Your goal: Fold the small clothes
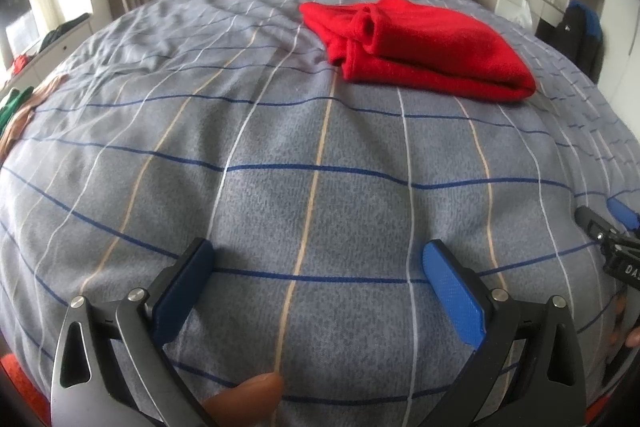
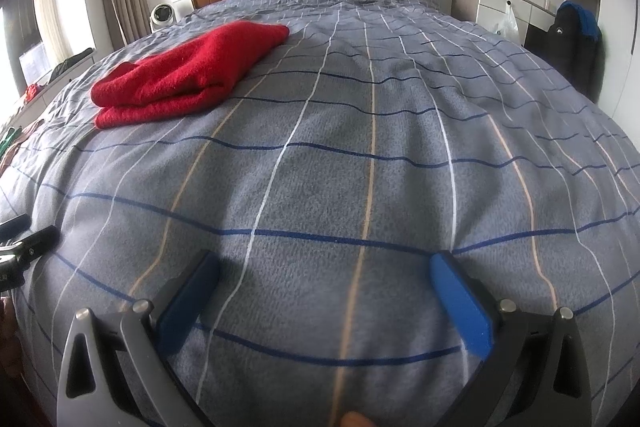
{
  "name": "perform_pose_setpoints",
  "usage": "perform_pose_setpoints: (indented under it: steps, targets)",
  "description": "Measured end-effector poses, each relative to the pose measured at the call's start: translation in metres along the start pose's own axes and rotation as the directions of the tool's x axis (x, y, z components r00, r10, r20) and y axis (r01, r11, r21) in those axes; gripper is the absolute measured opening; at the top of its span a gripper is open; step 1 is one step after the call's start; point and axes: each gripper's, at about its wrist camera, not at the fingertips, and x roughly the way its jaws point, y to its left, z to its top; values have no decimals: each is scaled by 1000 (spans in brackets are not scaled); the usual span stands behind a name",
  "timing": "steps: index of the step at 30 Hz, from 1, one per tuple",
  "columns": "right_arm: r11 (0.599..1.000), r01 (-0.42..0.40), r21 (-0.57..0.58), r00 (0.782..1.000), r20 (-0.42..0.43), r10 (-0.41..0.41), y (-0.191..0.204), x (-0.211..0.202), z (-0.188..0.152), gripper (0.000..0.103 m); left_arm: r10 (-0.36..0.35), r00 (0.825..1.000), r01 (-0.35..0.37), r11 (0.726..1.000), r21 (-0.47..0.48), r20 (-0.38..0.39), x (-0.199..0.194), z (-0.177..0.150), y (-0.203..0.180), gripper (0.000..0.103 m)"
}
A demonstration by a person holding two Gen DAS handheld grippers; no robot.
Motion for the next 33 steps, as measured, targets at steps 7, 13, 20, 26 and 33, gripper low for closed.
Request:
perform_pose_setpoints:
  steps: [7,13,20,26,33]
  targets:
    - [1000,14,-5,1000,-8,-15,2,-1,1,103,-14,1000,14,999,-37,2,-11,2,4,103]
    - [998,63,9,988,-139,-61,19,-27,22,103,-42,999,45,996,-72,35,-68,24,7,103]
    - [997,42,-69,999,6,-41,58,-111,56,103,-7,998,9,1000,-26,60,-127,42,-8,103]
    - [994,38,-106,996,80,-29,75,-164,69,103,-4,999,3,1000,12,39,-158,45,-20,103]
    - [991,43,-126,996,81,-33,77,-191,69,103,82,993,-83,997,7,89,-189,54,-23,103]
